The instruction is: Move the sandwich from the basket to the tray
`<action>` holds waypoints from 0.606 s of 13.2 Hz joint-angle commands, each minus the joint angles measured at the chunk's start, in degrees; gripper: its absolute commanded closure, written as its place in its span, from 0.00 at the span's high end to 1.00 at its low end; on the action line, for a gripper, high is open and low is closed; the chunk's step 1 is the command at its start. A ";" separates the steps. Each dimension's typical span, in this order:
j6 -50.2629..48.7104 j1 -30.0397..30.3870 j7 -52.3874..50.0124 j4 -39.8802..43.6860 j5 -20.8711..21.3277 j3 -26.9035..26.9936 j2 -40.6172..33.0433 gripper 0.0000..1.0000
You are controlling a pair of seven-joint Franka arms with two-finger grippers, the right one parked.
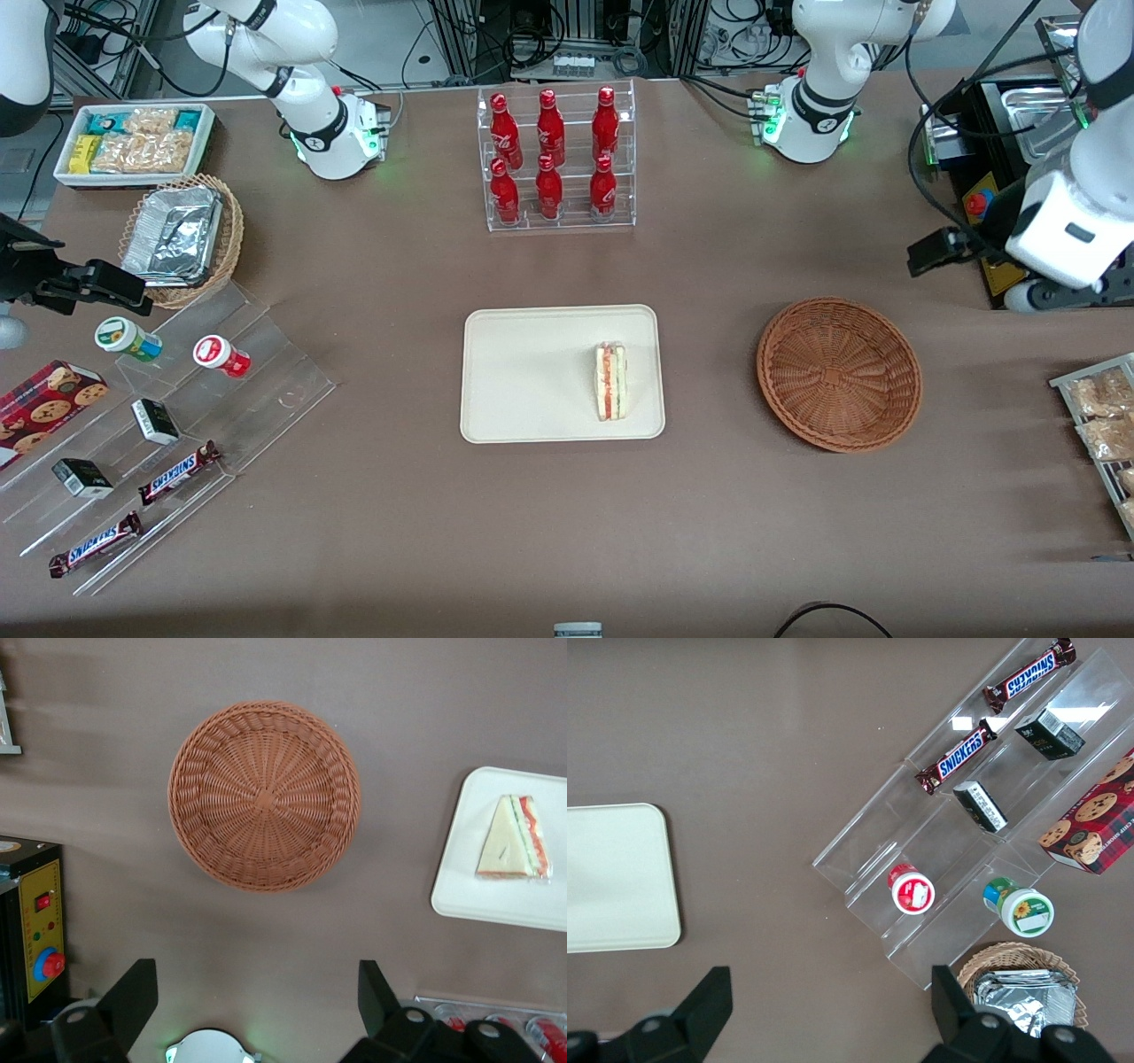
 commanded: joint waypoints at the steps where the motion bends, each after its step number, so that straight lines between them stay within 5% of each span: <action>1: -2.37 3.66 2.76 -3.50 -0.04 -2.15 -5.34 1.00; 8: -2.38 7.90 5.49 -3.41 0.58 -4.35 -5.97 1.00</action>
